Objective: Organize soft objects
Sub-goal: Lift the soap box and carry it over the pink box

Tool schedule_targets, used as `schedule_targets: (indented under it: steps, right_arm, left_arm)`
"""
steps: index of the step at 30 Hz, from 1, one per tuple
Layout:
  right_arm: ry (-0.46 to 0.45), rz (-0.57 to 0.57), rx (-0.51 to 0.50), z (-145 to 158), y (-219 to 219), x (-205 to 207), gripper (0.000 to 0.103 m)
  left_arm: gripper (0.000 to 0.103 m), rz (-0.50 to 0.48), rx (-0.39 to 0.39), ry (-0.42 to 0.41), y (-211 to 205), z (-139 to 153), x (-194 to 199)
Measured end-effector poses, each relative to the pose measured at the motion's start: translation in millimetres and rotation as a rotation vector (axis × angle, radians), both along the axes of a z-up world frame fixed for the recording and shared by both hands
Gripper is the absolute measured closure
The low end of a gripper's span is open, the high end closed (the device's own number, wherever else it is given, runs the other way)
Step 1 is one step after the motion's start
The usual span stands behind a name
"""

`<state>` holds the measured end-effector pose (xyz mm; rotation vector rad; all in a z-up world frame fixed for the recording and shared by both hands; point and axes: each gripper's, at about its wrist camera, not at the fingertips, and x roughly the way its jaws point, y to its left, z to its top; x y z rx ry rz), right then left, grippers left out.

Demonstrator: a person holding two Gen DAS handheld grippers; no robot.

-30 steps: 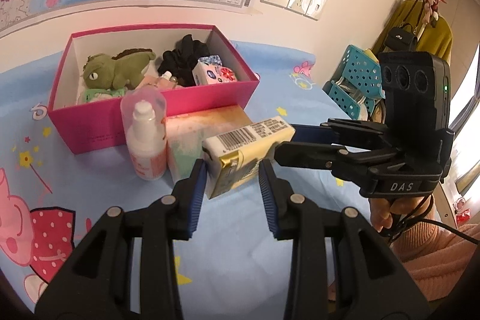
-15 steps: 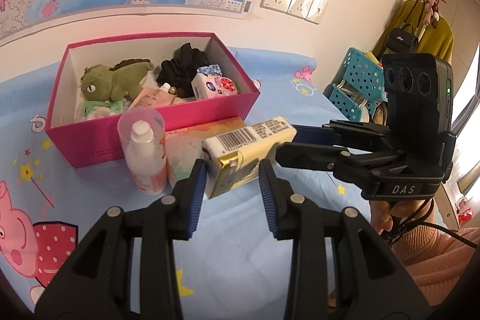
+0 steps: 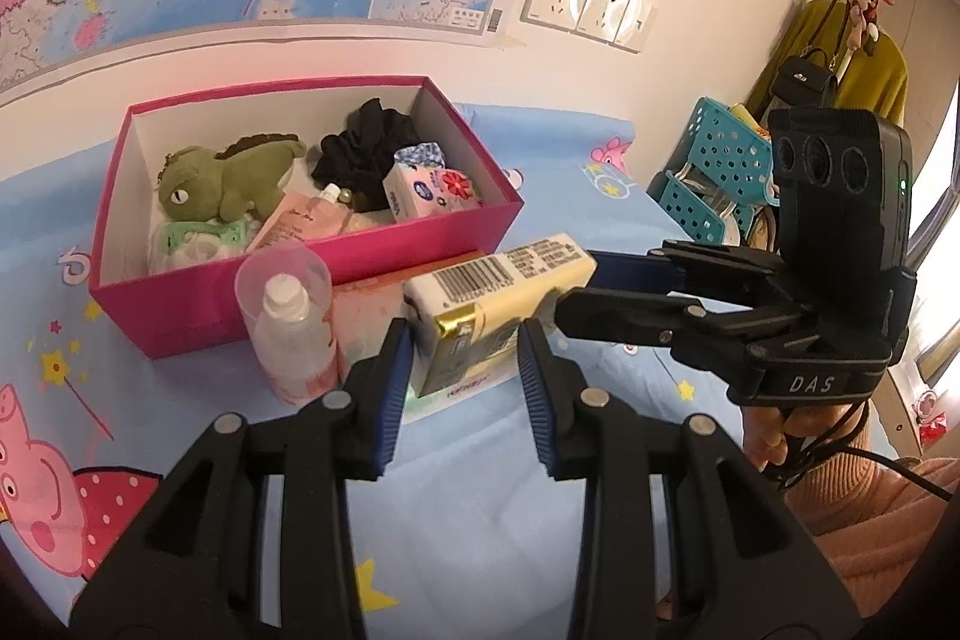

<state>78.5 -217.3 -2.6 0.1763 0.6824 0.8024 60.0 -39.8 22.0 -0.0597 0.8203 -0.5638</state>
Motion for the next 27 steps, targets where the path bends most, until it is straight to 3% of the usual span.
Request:
schedule_targets:
  steps: [27]
  right_arm:
    - [-0.031,-0.011,0.006,12,1,16,0.068]
  left_arm:
    - [0.066,0.015,0.018,-0.035,-3,6,16]
